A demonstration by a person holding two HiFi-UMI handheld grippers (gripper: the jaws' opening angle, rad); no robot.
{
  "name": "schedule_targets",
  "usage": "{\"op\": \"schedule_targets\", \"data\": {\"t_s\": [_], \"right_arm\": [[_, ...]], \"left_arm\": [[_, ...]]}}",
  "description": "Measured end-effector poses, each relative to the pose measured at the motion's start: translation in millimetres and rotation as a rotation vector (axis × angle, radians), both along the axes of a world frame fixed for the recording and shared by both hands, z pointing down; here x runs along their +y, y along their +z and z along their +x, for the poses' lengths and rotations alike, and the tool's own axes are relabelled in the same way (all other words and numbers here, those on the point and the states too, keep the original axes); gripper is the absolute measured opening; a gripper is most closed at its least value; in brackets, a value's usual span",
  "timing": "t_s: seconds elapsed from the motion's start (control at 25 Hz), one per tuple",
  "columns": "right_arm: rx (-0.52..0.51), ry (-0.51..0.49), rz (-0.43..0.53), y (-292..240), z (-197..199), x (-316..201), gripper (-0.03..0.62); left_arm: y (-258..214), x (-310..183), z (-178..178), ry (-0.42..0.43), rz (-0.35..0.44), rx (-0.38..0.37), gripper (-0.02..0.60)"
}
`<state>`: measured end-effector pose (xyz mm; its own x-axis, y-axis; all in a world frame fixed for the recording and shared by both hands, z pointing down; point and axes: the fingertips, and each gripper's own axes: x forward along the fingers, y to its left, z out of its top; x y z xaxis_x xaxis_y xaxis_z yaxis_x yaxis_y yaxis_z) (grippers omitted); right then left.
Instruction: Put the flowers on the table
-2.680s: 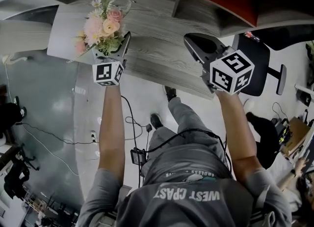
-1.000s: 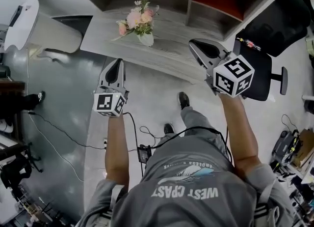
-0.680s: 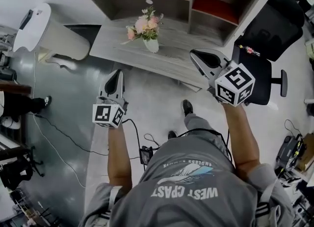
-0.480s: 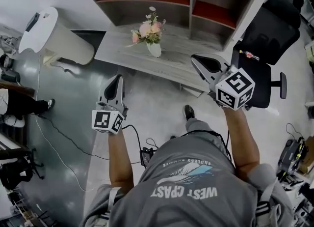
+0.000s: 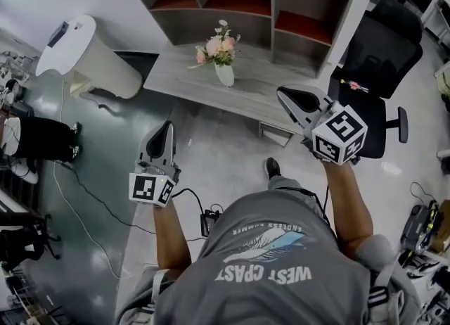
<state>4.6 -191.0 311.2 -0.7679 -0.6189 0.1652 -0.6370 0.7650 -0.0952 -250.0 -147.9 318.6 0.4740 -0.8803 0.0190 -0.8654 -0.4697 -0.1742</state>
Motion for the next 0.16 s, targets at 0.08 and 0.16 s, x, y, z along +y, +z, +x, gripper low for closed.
{"op": "schedule_targets", "data": {"t_s": [0.08,0.16], "right_arm": [[0.003,0.001,0.001,-2,1,8,0.026],[0.006,0.002,0.000,-4,2,16,0.026]], "left_arm": [[-1,10,-3,-0.002,-0.003,0.003,0.018],[-1,19,-6,-0.005,-0.006,0.005,0.018]]}}
